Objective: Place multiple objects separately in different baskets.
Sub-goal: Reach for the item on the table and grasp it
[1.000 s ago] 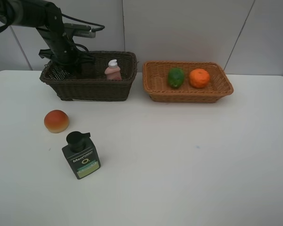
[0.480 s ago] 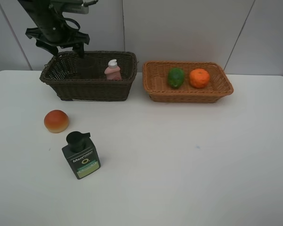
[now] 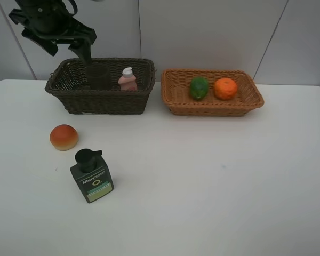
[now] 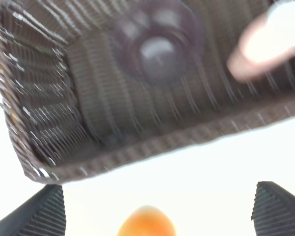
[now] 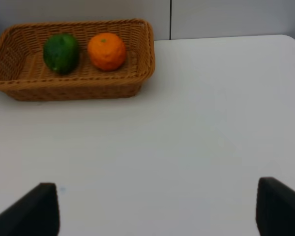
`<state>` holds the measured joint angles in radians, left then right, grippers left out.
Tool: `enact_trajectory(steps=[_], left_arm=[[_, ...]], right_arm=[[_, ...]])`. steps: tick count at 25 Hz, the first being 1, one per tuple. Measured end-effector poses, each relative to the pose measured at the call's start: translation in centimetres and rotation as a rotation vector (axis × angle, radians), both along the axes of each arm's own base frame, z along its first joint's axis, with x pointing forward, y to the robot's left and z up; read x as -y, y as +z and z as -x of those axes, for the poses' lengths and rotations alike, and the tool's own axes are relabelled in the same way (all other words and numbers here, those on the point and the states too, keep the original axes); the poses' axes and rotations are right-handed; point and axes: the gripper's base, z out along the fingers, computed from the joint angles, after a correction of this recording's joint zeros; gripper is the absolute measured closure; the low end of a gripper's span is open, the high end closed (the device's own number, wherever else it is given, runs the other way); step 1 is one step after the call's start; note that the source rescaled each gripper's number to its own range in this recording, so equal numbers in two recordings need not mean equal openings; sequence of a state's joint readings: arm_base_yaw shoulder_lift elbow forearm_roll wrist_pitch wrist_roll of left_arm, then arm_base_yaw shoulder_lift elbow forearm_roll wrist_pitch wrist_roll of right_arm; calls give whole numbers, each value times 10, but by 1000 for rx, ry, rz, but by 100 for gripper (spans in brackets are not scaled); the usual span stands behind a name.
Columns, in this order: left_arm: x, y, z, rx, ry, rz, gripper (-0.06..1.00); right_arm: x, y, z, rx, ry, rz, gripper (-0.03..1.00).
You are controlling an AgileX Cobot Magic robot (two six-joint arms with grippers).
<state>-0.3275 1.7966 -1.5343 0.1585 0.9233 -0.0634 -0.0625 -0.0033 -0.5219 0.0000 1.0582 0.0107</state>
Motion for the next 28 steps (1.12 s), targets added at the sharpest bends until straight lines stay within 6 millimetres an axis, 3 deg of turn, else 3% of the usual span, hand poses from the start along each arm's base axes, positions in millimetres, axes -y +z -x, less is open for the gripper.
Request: enact_trajectory(steps=[10, 16, 21, 28], left_arm=[[23, -11, 94, -148, -237, -56, -3], [41, 1, 136, -206, -414, -87, -3], [57, 0, 152, -235, -513, -108, -3], [59, -13, 153, -216, -545, -119, -3]], right_arm=[[0, 0, 0, 0, 0, 0, 25], [0, 0, 0, 0, 0, 0, 25], [0, 0, 0, 0, 0, 0, 25], [0, 0, 0, 0, 0, 0, 25]])
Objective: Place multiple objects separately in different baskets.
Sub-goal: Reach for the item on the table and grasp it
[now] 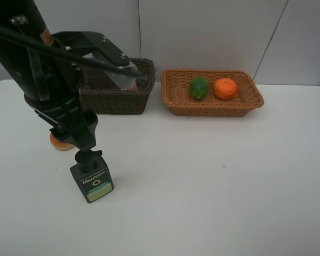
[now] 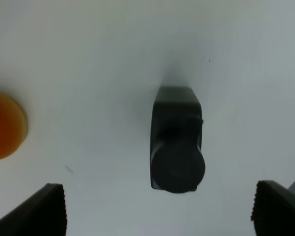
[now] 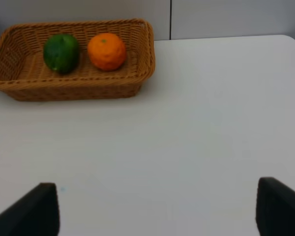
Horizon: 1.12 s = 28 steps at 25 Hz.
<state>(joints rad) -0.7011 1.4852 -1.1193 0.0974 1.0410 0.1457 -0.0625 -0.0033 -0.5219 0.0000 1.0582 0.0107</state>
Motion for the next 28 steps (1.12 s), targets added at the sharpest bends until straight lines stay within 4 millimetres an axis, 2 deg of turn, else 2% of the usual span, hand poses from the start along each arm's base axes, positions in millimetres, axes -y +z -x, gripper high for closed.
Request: enact_trajectory(steps=[8, 15, 19, 22, 28], left_arm=[[4, -18, -2, -57, 5, -23, -3], [0, -51, 4, -97, 3, -43, -3], [-2, -61, 6, -81, -1, -25, -3], [0, -68, 5, -94, 0, -33, -3], [6, -96, -1, -151, 4, -70, -3]], right_arm=[[0, 0, 0, 0, 0, 0, 25], [0, 0, 0, 0, 0, 0, 25], [0, 0, 0, 0, 0, 0, 25], [0, 0, 0, 0, 0, 0, 25], [0, 0, 0, 0, 0, 0, 25]])
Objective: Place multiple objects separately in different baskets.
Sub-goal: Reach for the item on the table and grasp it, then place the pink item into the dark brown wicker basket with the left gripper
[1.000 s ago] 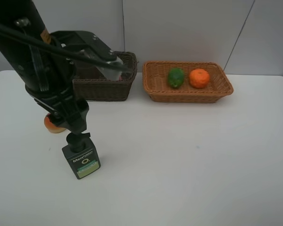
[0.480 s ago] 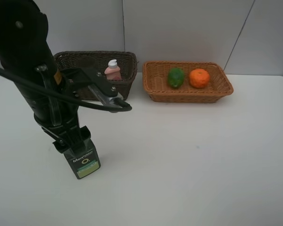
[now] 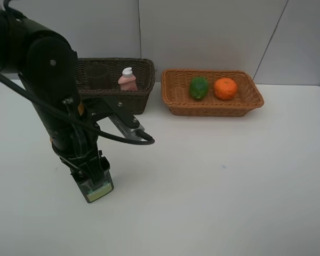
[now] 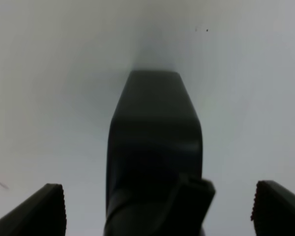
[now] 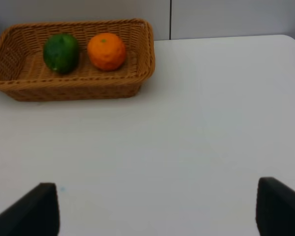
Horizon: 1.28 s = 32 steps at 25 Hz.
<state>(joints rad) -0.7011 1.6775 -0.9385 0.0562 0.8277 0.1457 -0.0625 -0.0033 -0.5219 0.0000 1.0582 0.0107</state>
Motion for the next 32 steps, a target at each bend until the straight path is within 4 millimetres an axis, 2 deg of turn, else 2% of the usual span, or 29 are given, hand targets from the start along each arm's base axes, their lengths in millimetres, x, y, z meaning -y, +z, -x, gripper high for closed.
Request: enact_trajectory(steps=[10, 18, 21, 24, 25, 26, 27, 32], left_arm=[[5, -18, -5, -7, 3, 6, -3], [7, -19, -6, 6, 3, 18, -2], [7, -19, -6, 6, 3, 18, 9], [7, -19, -7, 9, 2, 21, 33], [7, -19, -7, 9, 2, 21, 33], [7, -19, -7, 13, 1, 22, 44], [7, -19, -7, 13, 1, 22, 47], [7, -19, -7, 15, 2, 24, 47]], right_arm=[[0, 0, 0, 0, 0, 0, 25], [0, 0, 0, 0, 0, 0, 25], [0, 0, 0, 0, 0, 0, 25], [0, 0, 0, 0, 0, 0, 25], [0, 0, 0, 0, 0, 0, 25], [0, 0, 0, 0, 0, 0, 25], [0, 0, 0, 0, 0, 0, 25], [0, 0, 0, 0, 0, 0, 25]])
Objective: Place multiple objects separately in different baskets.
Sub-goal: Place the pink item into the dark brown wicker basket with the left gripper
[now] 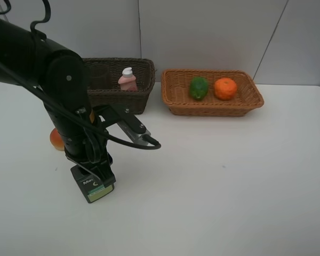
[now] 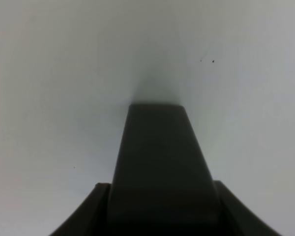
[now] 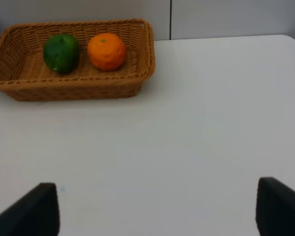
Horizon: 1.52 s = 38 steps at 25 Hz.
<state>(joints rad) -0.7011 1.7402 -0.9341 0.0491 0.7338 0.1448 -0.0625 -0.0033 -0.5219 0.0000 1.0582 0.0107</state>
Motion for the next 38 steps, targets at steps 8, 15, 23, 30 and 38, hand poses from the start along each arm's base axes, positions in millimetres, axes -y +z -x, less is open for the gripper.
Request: enact_trajectory(steps=[8, 15, 23, 30, 38], left_arm=[[0, 0, 0, 1, 27, 1, 47], [0, 0, 0, 1, 30, 2, 47], [0, 0, 0, 2, 31, 4, 47], [0, 0, 0, 3, 33, 5, 47], [0, 19, 0, 31, 116, 32, 47]], right_arm=[[0, 0, 0, 0, 0, 0, 25], [0, 0, 0, 0, 0, 0, 25], [0, 0, 0, 0, 0, 0, 25], [0, 0, 0, 0, 0, 0, 25], [0, 0, 0, 0, 0, 0, 25]])
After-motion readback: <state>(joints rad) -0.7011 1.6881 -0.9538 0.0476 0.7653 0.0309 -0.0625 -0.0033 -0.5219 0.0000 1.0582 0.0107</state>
